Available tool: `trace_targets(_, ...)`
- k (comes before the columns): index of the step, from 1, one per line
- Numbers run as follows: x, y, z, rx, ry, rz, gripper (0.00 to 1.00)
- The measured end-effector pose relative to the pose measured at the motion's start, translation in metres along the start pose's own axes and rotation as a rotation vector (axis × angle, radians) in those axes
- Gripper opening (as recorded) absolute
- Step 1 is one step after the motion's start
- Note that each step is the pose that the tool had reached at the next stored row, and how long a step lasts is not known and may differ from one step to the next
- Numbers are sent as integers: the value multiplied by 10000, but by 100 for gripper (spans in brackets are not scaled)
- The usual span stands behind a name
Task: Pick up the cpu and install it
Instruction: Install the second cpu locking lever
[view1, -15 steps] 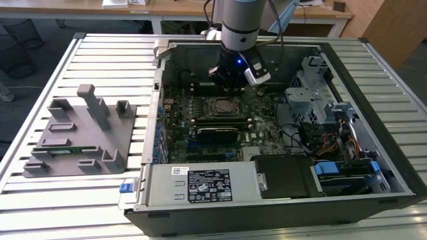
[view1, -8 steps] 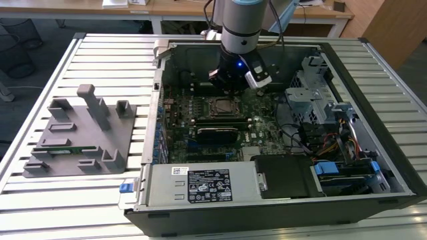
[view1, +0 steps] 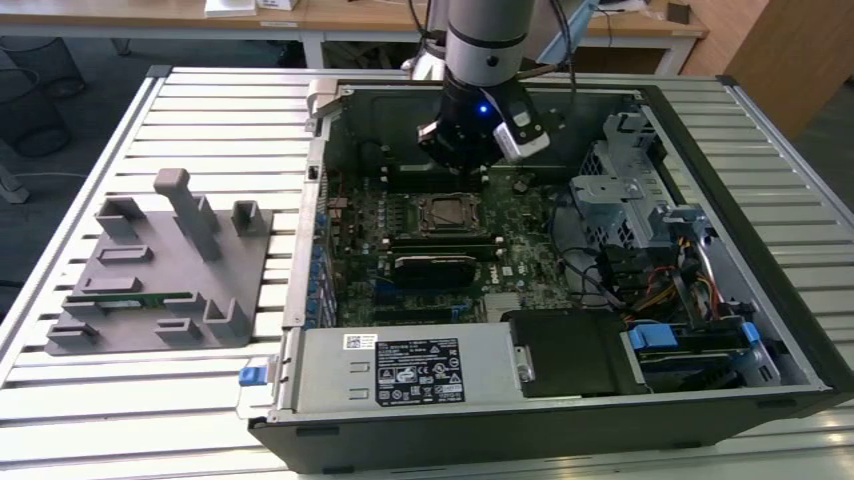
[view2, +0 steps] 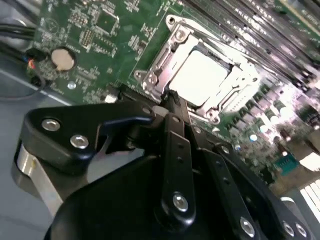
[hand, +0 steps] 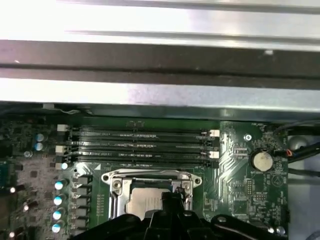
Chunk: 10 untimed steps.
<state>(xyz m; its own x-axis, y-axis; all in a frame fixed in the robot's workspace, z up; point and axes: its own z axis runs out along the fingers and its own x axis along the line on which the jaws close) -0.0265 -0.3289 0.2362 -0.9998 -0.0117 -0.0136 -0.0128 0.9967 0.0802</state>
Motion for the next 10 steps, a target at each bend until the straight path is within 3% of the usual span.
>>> trace_targets(4, 1, -48, -8, 4, 109, 10, 11)
trace_targets(10, 5, -286, -16, 2, 121, 11, 11)
